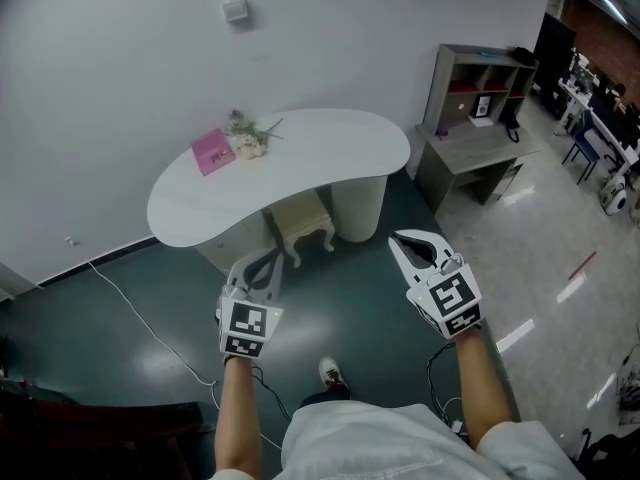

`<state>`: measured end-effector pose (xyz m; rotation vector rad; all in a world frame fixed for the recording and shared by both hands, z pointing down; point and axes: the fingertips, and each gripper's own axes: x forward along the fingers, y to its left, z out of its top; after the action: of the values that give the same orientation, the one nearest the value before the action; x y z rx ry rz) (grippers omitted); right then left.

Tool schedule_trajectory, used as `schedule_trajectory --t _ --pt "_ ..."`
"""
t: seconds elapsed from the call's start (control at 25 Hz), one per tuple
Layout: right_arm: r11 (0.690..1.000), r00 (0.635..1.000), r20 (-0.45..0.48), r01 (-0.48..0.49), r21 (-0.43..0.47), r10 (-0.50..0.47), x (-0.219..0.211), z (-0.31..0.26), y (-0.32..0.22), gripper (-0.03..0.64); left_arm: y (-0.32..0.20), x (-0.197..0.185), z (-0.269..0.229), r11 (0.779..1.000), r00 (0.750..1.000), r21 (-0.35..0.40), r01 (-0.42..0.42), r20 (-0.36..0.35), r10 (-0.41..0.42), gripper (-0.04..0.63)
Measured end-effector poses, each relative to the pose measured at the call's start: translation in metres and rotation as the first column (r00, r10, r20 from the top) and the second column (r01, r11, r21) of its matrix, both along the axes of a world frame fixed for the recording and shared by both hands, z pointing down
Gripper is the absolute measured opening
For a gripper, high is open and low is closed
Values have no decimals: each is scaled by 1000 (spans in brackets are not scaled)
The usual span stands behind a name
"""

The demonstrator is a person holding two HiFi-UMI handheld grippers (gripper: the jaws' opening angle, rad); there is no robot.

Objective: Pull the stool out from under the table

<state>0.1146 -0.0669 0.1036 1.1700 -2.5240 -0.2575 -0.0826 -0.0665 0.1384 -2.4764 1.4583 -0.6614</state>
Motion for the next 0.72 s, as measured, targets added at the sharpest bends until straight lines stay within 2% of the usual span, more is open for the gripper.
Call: schedule_trajectory --t 0.24,0.44,0.72 --pt "999 1000 30 3 -37 -2 -39 9 -41 14 -37 -39 10 1000 1000 -15 16 -18 -17 18" --pt "999 1000 20 -6 -44 7 -65 15 -65 14 -58 -63 21 999 999 -34 18 -29 -19 18" --pt "996 998 -46 40 -79 -44 -96 24 -77 14 -75 -85 29 998 998 -50 27 -55 -30 18"
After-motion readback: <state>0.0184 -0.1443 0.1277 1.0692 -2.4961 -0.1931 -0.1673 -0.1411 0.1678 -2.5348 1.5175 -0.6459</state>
